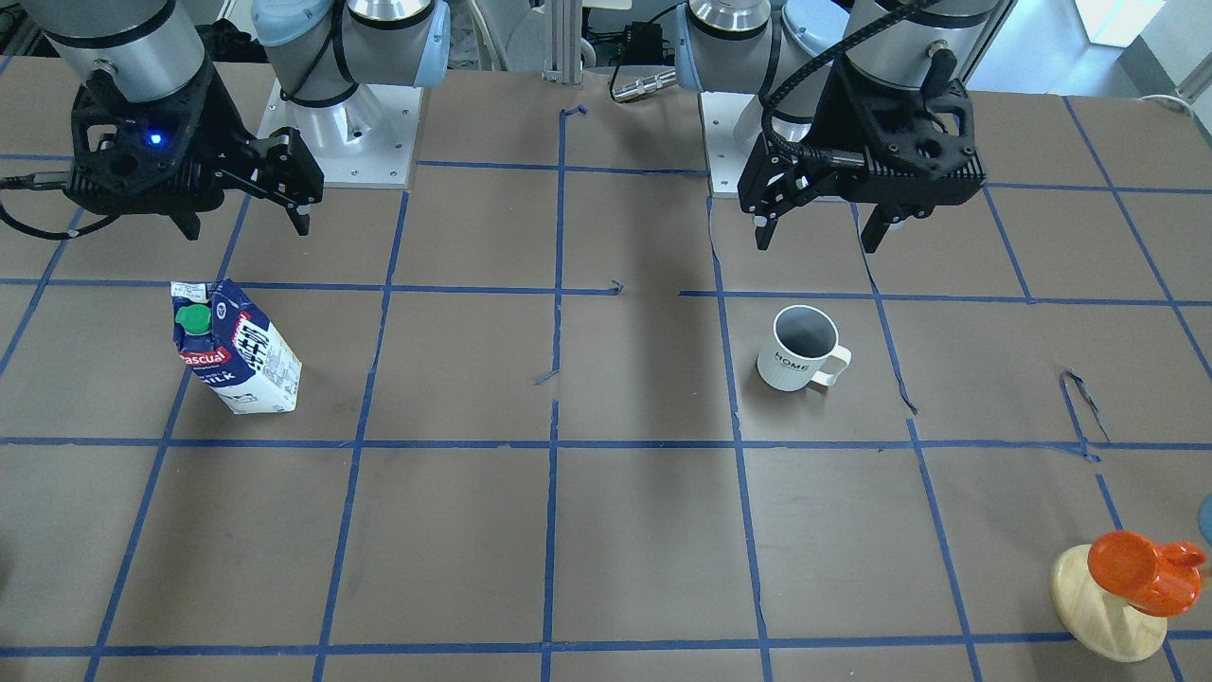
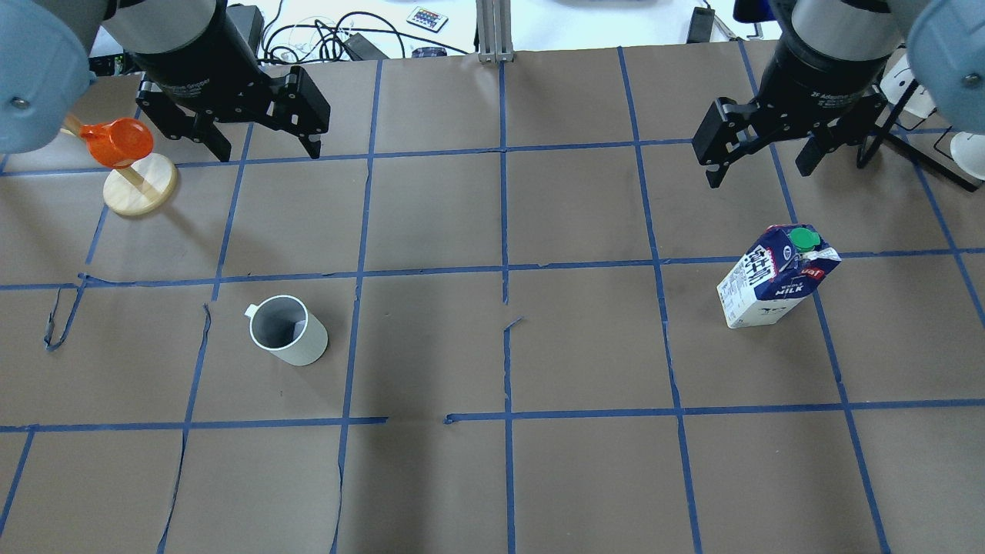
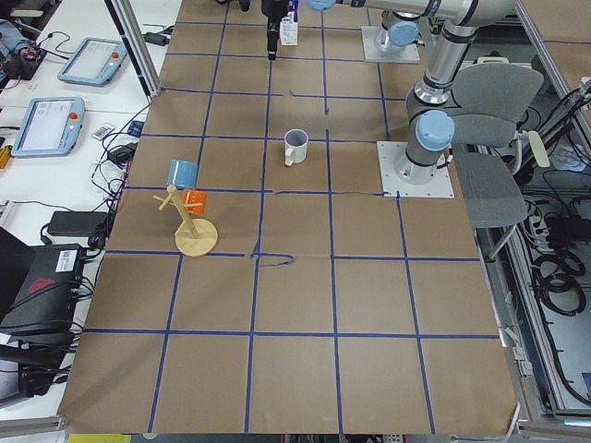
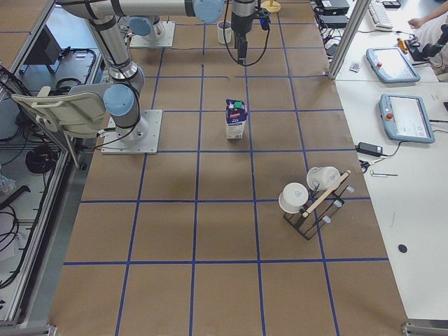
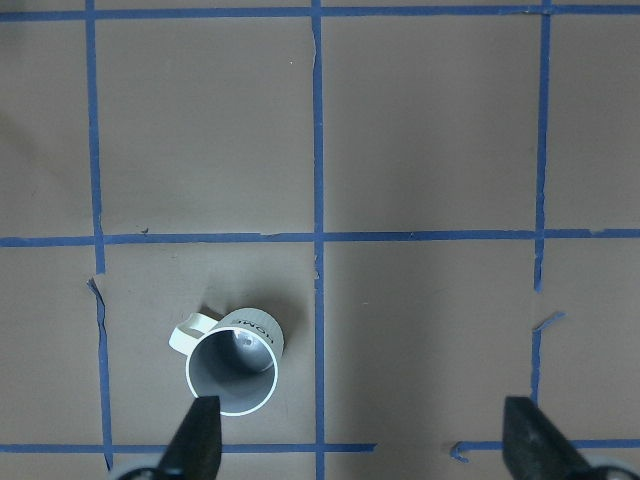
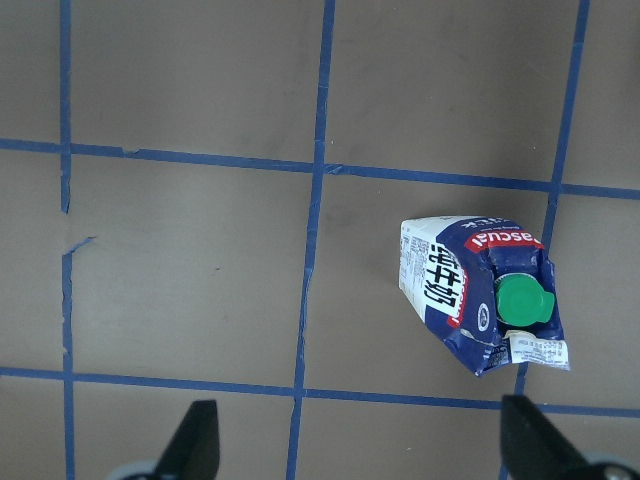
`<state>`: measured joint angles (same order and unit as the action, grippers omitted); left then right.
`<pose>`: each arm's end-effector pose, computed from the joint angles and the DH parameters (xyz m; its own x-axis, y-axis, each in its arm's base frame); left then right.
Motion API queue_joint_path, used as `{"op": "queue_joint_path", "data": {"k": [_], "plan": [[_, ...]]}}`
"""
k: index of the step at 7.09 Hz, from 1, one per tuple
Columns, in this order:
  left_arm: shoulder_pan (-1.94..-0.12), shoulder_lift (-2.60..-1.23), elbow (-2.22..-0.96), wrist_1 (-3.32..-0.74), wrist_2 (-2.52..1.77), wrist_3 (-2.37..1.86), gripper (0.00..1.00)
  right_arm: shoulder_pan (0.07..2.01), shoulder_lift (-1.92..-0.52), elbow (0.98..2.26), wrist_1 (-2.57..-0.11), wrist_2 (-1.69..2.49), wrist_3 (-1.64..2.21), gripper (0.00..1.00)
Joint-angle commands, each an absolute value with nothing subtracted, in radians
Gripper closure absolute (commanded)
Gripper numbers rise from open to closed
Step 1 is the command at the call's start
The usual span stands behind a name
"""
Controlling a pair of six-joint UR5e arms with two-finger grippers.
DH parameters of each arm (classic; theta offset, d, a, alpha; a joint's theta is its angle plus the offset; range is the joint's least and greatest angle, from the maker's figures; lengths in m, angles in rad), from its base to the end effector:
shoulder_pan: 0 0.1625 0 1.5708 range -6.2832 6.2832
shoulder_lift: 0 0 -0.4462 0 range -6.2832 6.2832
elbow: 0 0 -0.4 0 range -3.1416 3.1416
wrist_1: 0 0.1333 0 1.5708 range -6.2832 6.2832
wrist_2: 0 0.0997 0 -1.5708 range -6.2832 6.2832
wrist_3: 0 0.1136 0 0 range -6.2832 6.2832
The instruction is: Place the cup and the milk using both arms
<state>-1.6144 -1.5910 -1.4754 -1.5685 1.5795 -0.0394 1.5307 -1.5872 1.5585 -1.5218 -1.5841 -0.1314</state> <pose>-0.1547 -0.5098 0.5331 -1.0000 0.0036 -0.0056 0.0041 0.9970 -0.0777 0.1120 -0.4948 0.5045 -0.9958 -0.0914 0.0105 -0.0912 0.9956 0.0219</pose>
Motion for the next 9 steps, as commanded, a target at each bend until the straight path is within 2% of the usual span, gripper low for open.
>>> {"op": "queue_joint_path", "data": {"k": [1,6,7,9], "plan": [[-1.614,-1.597,-1.476,-1.569,1.582,-0.023,0.0,1.531,-1.586,1.559,-1.525,-1.574,-0.13,0.0],[-1.612,-1.611,-1.479,-1.586,1.575,-0.017,0.0,1.516,-1.58,1.56,-1.519,-1.586,-0.132,0.0],[-1.608,-1.632,-1.521,-1.585,1.574,0.017,0.0,1.516,-1.559,1.563,-1.525,-1.586,-0.143,0.0],[-1.579,-1.676,-1.722,-1.455,1.591,0.129,0.0,1.458,-1.528,1.568,-1.534,-1.583,-0.176,0.0]]}}
